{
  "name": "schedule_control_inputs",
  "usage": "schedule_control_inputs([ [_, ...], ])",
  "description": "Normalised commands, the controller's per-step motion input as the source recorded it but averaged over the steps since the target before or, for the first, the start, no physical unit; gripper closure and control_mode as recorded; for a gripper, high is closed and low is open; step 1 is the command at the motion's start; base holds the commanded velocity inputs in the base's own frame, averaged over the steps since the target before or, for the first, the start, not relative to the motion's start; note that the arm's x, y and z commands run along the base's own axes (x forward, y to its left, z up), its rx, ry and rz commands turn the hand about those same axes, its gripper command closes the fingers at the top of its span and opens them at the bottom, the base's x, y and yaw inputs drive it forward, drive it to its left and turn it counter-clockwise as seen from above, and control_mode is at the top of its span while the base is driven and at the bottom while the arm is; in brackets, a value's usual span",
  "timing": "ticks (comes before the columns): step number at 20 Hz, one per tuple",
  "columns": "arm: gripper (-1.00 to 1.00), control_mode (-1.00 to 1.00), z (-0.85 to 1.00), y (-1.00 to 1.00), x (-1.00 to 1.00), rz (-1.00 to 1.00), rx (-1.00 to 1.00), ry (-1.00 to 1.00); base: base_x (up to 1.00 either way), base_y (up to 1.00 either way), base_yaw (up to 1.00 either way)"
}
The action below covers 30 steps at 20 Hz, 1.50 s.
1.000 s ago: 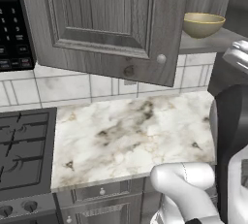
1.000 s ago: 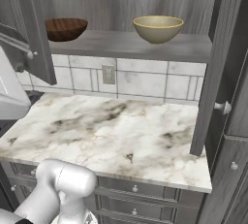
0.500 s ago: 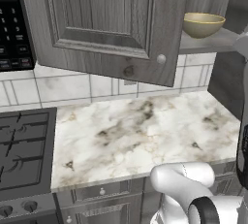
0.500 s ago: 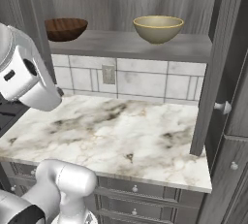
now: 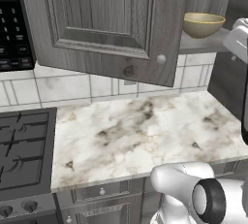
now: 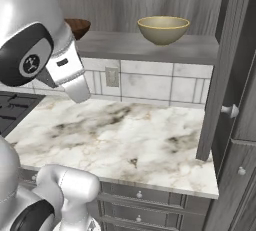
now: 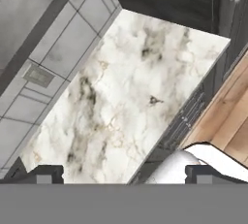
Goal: Move the bowls from the cabinet to the plates on the dining table.
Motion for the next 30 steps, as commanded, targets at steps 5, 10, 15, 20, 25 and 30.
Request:
schedule_control_inputs([
  [5,-1.00,-1.00,-0.73,0.00,0.71,0.06,0.02,0.05,0.00,0.00,0.00],
  [10,-1.00,-1.00,-0.08,-0.17,0.42,0.07,0.14,0.00,0.00,0.00,0.00],
  [15,-1.00,-1.00,0.00,-0.17,0.27,0.15,0.35,0.00,0.00,0.00,0.00],
  [20,-1.00,-1.00,0.00,0.00,0.32,0.15,0.31,0.00,0.00,0.00,0.00],
  [25,-1.00,-1.00,0.00,0.00,0.40,0.10,0.21,0.00,0.00,0.00,0.00],
  [30,-1.00,-1.00,0.00,0.01,0.40,0.08,0.17,0.00,0.00,0.00,0.00],
])
